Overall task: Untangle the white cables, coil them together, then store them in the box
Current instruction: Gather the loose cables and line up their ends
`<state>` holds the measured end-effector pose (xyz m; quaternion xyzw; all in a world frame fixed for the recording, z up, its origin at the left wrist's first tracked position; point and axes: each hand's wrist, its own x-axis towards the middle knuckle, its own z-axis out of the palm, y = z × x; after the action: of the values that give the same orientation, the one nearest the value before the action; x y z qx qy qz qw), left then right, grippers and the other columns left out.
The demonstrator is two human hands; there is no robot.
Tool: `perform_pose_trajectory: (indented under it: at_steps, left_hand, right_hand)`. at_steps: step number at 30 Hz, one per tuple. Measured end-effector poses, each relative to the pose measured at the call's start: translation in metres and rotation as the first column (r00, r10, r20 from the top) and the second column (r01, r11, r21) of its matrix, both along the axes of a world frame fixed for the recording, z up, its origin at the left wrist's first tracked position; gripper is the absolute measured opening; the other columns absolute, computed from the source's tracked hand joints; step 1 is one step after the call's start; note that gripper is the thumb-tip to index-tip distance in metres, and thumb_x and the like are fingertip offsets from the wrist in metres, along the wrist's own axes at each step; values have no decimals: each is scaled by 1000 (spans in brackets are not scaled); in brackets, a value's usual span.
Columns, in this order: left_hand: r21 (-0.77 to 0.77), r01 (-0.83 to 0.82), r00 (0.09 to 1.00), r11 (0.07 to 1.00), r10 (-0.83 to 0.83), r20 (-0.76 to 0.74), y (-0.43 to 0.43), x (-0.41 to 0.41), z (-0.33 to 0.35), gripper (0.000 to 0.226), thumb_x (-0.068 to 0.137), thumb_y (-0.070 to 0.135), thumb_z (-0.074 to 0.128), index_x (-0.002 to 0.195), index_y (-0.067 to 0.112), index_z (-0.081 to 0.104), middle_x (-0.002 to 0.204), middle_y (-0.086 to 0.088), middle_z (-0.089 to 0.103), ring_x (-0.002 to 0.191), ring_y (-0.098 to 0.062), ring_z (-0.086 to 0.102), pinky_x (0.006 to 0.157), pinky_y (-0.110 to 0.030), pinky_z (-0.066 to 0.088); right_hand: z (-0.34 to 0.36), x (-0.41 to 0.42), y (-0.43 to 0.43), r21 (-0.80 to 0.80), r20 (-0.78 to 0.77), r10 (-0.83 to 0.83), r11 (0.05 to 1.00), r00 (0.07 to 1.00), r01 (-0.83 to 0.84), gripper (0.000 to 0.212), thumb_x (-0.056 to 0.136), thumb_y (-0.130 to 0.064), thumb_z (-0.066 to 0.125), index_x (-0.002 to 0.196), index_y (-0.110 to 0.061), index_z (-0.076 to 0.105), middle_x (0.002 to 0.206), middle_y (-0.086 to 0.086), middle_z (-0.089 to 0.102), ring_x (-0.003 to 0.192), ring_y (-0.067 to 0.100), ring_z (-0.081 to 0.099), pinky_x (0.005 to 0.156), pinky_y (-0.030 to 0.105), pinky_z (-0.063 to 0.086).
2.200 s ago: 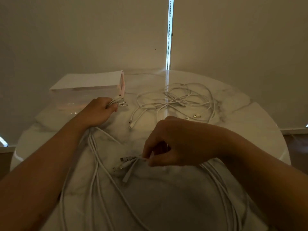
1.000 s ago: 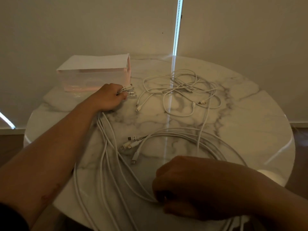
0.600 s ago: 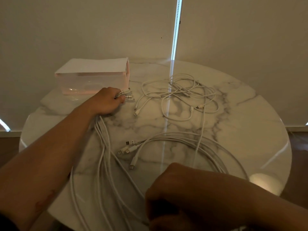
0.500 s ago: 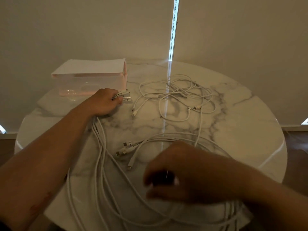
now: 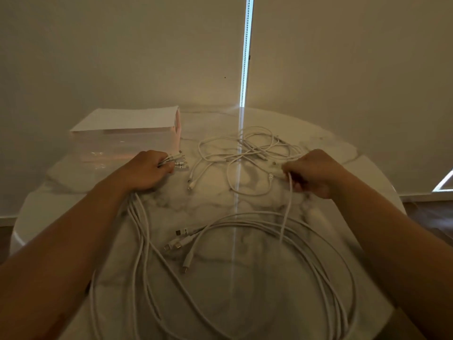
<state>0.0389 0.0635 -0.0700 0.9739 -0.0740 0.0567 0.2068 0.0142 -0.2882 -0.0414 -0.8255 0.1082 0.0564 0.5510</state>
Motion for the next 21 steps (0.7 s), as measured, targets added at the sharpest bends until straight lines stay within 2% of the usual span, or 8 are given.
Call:
perform_pose_trajectory:
  at_steps: [1,3,6,9,12,14,17,21]
  left_hand:
    - [0,2,1000,1000,-2,4,0,0,0,27,97,26,54,84,5,65,79,-11,61,77,-27,56,63,-32,34]
    - [7,2,1000,1000,-2,3,0,0,0,26,97,26,54,81,8,63,75,-7,59,74,-25,55,59,-31,33]
    - [14,4,1000,1000,-4,-4,-1,1,2,25,98,27,53,75,17,58,73,-3,55,69,-19,51,57,-29,33]
    - [15,11,1000,1000,-10,-11,-1,1,1,25,98,28,52,79,13,60,75,-4,57,69,-16,51,57,-26,35]
    - [21,15,1000,1000,-15,-15,0,1,1,26,98,27,52,75,19,58,75,-3,56,71,-19,52,59,-31,33]
    - [12,20,1000,1000,-20,-10,0,0,2,29,98,27,52,70,27,54,72,1,56,70,-18,52,59,-30,33]
    - [14,16,1000,1000,-16,-15,-1,-1,2,29,98,26,52,70,22,54,71,0,55,68,-18,52,59,-31,33]
    - [21,19,1000,1000,-18,-17,-1,0,1,29,99,27,52,74,13,57,72,-4,56,67,-16,51,58,-29,34]
  right_hand:
    - [2,1,-2,287,-43,-34,957,998,45,14,90,-2,60,77,4,60,65,15,59,44,16,55,40,20,44]
    - [6,5,-3,620,-56,-41,782,998,67,11,96,-2,52,89,3,59,68,9,57,45,10,54,42,16,45]
    - [11,7,-1,787,97,-15,613,995,-67,15,99,-5,46,102,-1,60,70,5,55,51,9,53,49,18,47]
    - [10,5,2,726,251,6,660,968,-193,19,96,0,50,108,-6,63,73,5,61,60,13,58,58,23,51]
    - [7,5,5,725,235,-5,667,972,-172,20,91,8,51,103,-1,63,77,9,64,64,16,61,61,25,54]
    - [6,6,5,730,170,9,671,985,-132,16,92,7,50,101,2,62,75,11,59,57,15,57,53,23,50]
    - [6,5,5,601,98,59,792,993,-106,18,99,-11,50,101,3,61,62,5,44,44,10,35,39,20,31]
    - [14,-4,10,431,391,125,851,912,-301,23,101,-16,52,105,0,68,54,3,37,46,13,25,44,24,21]
